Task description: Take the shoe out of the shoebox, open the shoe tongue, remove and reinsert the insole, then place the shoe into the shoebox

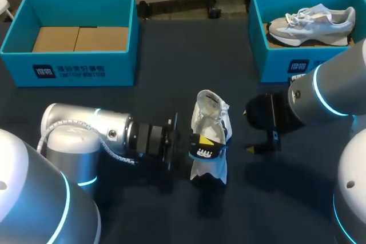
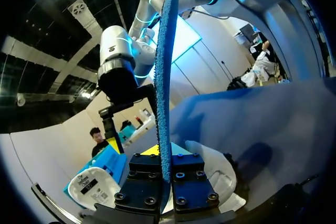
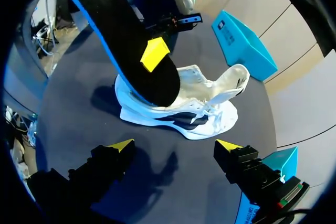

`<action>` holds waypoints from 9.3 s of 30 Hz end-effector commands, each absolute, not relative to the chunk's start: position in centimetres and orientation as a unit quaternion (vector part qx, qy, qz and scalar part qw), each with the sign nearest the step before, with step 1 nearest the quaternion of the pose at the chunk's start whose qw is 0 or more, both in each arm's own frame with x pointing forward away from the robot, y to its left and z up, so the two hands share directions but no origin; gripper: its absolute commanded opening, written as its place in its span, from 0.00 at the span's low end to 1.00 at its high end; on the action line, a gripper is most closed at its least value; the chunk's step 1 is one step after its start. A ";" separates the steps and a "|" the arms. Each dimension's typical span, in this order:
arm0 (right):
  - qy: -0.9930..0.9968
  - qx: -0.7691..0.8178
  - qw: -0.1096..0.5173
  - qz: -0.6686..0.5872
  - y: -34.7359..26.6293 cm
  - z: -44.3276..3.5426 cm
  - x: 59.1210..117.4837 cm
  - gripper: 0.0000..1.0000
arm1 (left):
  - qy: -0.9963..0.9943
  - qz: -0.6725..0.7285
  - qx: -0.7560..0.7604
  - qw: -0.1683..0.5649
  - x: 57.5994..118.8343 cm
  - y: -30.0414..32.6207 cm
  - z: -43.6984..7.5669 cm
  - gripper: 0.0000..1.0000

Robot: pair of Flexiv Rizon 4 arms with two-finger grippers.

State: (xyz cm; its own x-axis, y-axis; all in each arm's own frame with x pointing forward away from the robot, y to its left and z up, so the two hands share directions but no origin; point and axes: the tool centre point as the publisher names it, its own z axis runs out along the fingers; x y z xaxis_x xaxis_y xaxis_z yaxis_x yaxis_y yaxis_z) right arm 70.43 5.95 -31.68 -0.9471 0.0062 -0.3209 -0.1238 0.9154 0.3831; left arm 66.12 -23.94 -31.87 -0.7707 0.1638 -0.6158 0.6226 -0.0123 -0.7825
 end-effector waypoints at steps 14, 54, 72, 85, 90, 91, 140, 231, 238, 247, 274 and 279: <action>0.965 -0.031 0.160 0.205 5.8 -31.7 70.3 1.00 | 0.684 -0.639 0.303 0.178 68.7 -24.3 -34.3 0.00; 0.965 -0.031 0.160 0.205 5.8 -31.7 70.3 1.00 | 0.678 -0.642 0.311 0.178 66.1 -23.7 -31.7 0.31; 0.965 -0.031 0.160 0.205 5.8 -31.7 70.3 1.00 | 0.681 -0.627 0.326 0.191 67.2 -23.6 -34.4 0.00; 0.965 -0.031 0.160 0.205 5.8 -31.7 70.3 1.00 | 0.685 -0.614 0.320 0.228 69.7 -23.9 -35.5 0.00; 0.965 -0.031 0.160 0.205 5.8 -31.7 70.3 1.00 | 0.685 -0.616 0.314 0.227 69.5 -24.0 -35.2 0.19; 0.965 -0.031 0.160 0.205 5.8 -31.7 70.3 1.00 | 0.685 -0.617 0.314 0.227 69.3 -24.0 -35.1 0.25; 0.965 -0.031 0.160 0.205 5.8 -31.7 70.3 1.00 | 0.685 -0.591 0.338 0.259 70.2 -23.5 -35.6 0.00; 0.965 -0.031 0.160 0.205 5.8 -31.7 70.3 1.00 | 0.664 -0.585 0.389 0.255 67.6 -24.2 -33.0 0.00; 0.965 -0.031 0.160 0.205 5.8 -31.7 70.3 1.00 | 0.665 -0.586 0.396 0.240 67.7 -24.9 -33.9 0.00; 0.965 -0.031 0.160 0.205 5.8 -31.7 70.3 1.00 | 0.672 -0.572 0.413 0.224 68.3 -24.3 -34.3 0.00; 0.965 -0.031 0.160 0.205 5.8 -31.7 70.3 1.00 | 0.680 -0.572 0.398 0.228 67.1 -23.0 -31.8 0.79; 0.965 -0.031 0.160 0.205 5.8 -31.7 70.3 1.00 | 0.678 -0.575 0.393 0.236 67.4 -22.8 -31.3 0.78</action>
